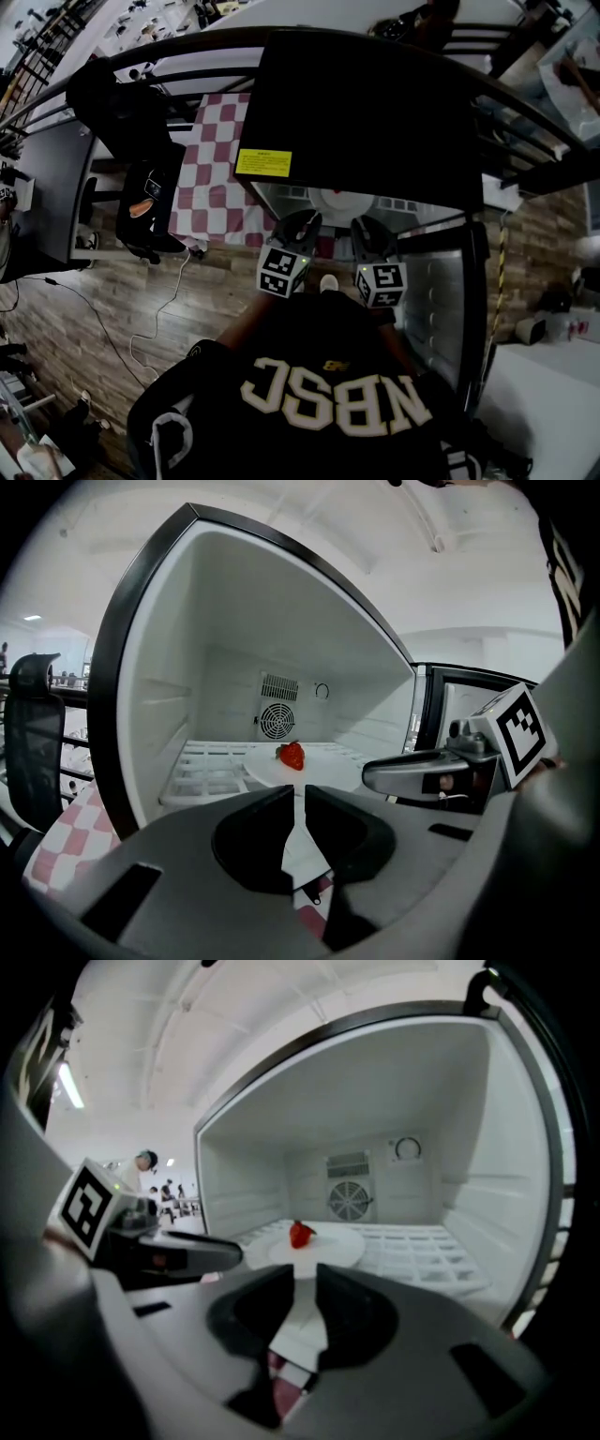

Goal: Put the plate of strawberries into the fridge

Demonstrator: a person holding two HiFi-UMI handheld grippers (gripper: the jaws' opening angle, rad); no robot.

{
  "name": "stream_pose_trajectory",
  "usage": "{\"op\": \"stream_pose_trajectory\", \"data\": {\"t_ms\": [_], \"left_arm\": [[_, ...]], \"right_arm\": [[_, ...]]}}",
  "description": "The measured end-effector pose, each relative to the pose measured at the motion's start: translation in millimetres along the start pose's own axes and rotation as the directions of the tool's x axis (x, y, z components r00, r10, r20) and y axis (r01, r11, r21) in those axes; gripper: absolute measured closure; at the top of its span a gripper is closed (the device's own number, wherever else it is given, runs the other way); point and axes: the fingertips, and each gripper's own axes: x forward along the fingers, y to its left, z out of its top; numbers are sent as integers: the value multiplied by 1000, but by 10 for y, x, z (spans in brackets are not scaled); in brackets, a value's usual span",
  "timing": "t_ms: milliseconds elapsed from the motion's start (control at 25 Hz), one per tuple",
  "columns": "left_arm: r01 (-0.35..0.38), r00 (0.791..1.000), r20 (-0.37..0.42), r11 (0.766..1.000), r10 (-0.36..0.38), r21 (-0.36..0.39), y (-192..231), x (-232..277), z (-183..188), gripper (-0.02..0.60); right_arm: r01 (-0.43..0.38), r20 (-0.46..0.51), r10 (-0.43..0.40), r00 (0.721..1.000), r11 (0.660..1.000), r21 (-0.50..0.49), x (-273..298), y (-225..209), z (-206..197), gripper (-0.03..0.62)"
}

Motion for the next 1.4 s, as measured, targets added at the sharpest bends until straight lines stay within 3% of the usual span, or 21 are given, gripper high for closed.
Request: {"op": "stream_pose_trajectory", "data": {"t_ms": [960, 1400], "left_arm": [[-10, 998, -70, 998, 6, -59, 158, 413, 155, 565], [-14, 994, -106, 999, 9, -43, 165, 542, 167, 565]], "right_arm": [[-5, -24, 4, 1000, 999, -33, 382, -174, 200, 548], [-7, -51, 5, 999, 998, -54, 511, -199, 287, 551]]}}
